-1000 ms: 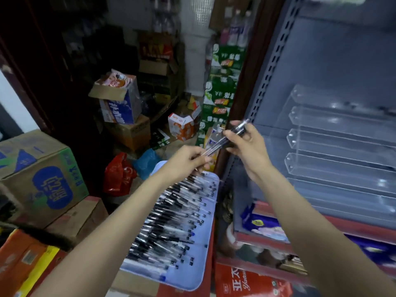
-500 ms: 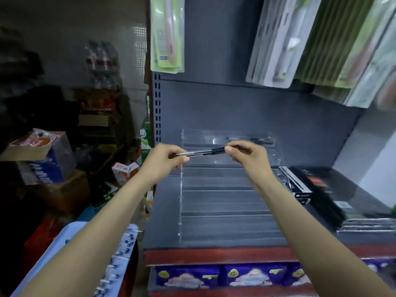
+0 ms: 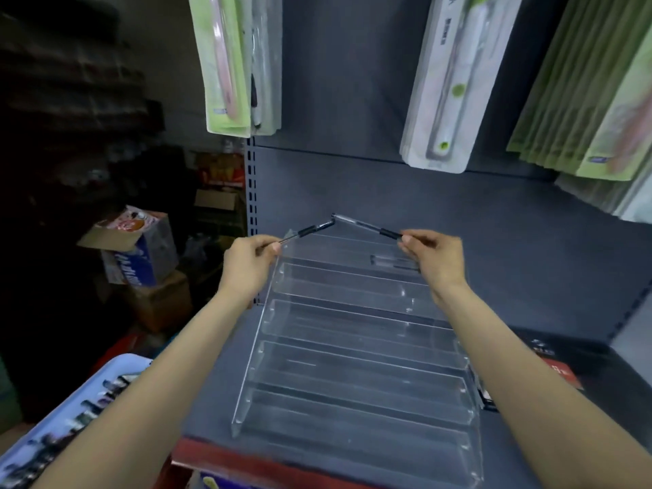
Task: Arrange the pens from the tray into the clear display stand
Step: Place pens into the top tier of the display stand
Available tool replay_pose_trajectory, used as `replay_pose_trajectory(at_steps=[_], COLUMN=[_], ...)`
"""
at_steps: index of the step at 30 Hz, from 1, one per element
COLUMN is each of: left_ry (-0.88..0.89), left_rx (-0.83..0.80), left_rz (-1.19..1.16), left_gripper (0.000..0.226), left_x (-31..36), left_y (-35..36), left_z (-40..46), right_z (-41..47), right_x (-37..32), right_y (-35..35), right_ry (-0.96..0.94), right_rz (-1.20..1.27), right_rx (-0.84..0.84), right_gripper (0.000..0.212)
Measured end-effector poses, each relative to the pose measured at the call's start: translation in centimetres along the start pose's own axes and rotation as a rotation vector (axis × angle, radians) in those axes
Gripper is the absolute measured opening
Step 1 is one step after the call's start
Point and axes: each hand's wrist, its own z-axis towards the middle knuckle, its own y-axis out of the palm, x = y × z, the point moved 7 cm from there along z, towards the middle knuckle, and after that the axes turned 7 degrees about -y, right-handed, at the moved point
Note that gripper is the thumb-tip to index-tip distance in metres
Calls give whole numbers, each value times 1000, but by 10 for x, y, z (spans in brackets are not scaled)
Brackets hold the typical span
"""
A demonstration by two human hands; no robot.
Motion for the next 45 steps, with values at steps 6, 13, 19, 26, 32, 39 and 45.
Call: replay_pose_trajectory(at_steps=[6, 13, 19, 26, 32, 39, 45], left_ry=[-27, 17, 43, 94, 165, 255, 299], left_rx=[-7, -72, -110, -162, -190, -313, -400], left_rz=[18, 9, 11, 57, 137, 231, 389], left_gripper=[22, 23, 21, 24, 25, 25, 22], left_x=[-5, -2, -4, -3, 7, 34, 28], left_y=[-9, -8, -6, 2, 9, 39, 58], left_z=[12, 21, 31, 39, 46, 57, 69], right_z=[18, 32, 46, 47, 42, 33, 36], right_x=[4, -3, 6, 9, 3, -13, 2], right_y=[38, 77, 93, 109, 94, 77, 60], right_ry=[-54, -192, -182, -195, -119, -96, -72], right_rz=[-259, -521, -794, -948, -660, -239, -492], right_rx=[-178, -278, -424, -566, -501, -429, -379], right_gripper=[11, 5, 11, 7, 19, 18, 13])
